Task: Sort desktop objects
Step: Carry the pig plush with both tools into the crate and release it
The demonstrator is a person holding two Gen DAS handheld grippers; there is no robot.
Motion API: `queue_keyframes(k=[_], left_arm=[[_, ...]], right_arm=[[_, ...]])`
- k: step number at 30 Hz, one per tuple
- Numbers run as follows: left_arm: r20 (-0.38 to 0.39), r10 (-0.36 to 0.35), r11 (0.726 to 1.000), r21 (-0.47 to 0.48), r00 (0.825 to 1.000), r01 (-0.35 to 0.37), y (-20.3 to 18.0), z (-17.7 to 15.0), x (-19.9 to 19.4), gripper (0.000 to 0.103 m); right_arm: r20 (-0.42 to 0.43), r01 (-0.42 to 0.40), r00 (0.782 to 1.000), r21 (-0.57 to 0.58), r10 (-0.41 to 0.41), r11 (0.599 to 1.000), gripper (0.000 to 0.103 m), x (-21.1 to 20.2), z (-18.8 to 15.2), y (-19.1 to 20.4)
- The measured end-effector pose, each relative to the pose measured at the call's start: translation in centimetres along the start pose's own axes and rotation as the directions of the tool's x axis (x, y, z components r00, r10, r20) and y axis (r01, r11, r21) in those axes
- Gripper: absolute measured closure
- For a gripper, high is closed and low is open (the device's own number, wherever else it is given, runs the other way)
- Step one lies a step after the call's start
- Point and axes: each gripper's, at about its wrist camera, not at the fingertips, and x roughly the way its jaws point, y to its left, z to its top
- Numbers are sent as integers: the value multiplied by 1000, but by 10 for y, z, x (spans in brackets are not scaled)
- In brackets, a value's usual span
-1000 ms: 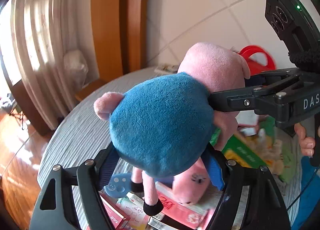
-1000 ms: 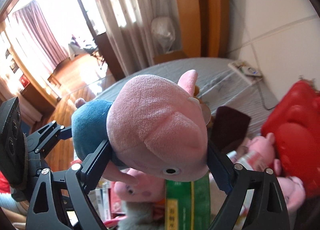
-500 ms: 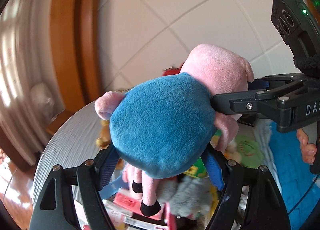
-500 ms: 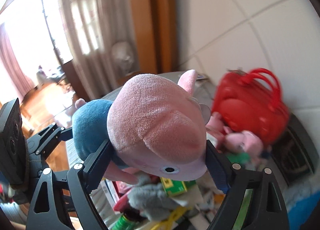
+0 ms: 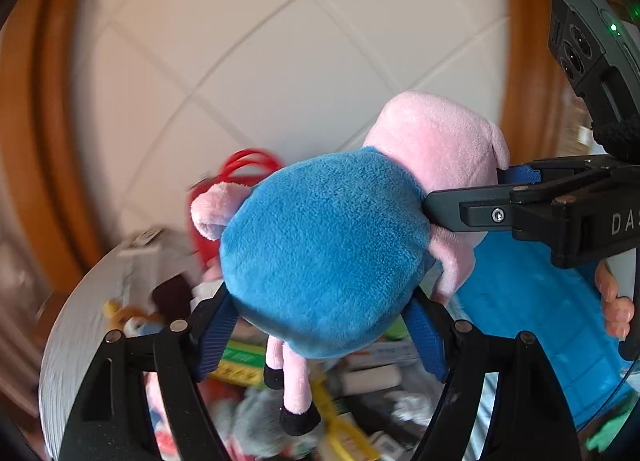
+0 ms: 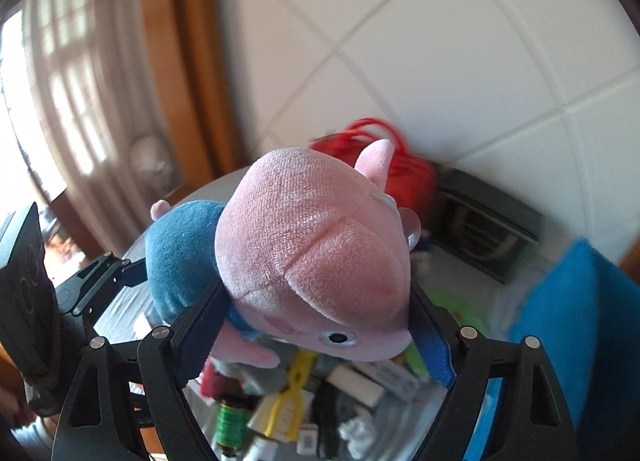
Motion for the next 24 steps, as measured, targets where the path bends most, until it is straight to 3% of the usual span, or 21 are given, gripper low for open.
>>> queue_keyframes(k=[5,11,17,24], left_arm=[[6,-134,986,101,991,133,-51,25,3,26],[-16,-278,939,203,960,276,-130,42,3,26],[-79,-395,867,295,915,400,-218,55,9,26],[-182,-460,781,383,869,494,-315,60,21,26]], right_arm=[[34,116,992,116,-121,986,18,-55,-16,-38],[42,233,967,268,-253,935,17,-118,-46,-95],[18,325,933,394,-360,860,17,-175,-86,-146],[-26,390,895,529,-445,753,17,-227,-138,-207]])
